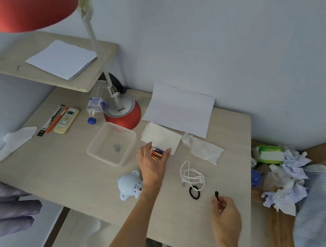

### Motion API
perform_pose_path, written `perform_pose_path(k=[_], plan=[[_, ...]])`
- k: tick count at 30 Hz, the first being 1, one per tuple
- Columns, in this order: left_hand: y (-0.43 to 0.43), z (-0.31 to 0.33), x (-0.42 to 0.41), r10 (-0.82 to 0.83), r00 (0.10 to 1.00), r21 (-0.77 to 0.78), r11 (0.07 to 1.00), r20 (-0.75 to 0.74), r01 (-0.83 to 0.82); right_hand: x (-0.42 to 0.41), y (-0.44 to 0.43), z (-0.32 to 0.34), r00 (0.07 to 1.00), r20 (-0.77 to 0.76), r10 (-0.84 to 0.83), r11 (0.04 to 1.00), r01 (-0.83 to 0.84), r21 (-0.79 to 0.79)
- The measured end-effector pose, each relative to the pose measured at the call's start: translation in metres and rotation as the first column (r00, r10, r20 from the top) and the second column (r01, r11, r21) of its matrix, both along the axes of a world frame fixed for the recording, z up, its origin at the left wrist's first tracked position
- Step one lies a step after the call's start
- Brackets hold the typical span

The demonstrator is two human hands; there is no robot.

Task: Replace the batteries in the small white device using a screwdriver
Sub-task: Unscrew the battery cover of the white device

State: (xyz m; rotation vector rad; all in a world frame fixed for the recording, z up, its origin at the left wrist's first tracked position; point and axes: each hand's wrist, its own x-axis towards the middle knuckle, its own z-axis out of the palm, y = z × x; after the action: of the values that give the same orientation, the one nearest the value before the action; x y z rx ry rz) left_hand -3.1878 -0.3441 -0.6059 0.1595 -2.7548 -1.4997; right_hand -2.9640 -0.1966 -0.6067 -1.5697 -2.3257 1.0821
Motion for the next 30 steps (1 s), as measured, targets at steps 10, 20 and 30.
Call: perform_pose_path(k=[10,20,30], plan=[[-0.059,0.097,0.020,-0.135,0.991,0.092,0.986,-0.021,0.136,-0.020,-0.005,0.072,0.990,-0.143,0.018,1.000,-0.016,0.018],[-0.188,0.095,0.025,-0.647,0.741,-0.246,0.699,0.181,0.671,-0.037,-0.049,0.129,0.966,-0.225,0.124,0.992,-0.125,0.008],[-0.221,0.035,-0.012,-0.781,0.574,-0.202,0.537,0.247,0.819,-0.044,-0.109,0.143,0.949,-0.177,0.262,0.960,-0.275,-0.054]])
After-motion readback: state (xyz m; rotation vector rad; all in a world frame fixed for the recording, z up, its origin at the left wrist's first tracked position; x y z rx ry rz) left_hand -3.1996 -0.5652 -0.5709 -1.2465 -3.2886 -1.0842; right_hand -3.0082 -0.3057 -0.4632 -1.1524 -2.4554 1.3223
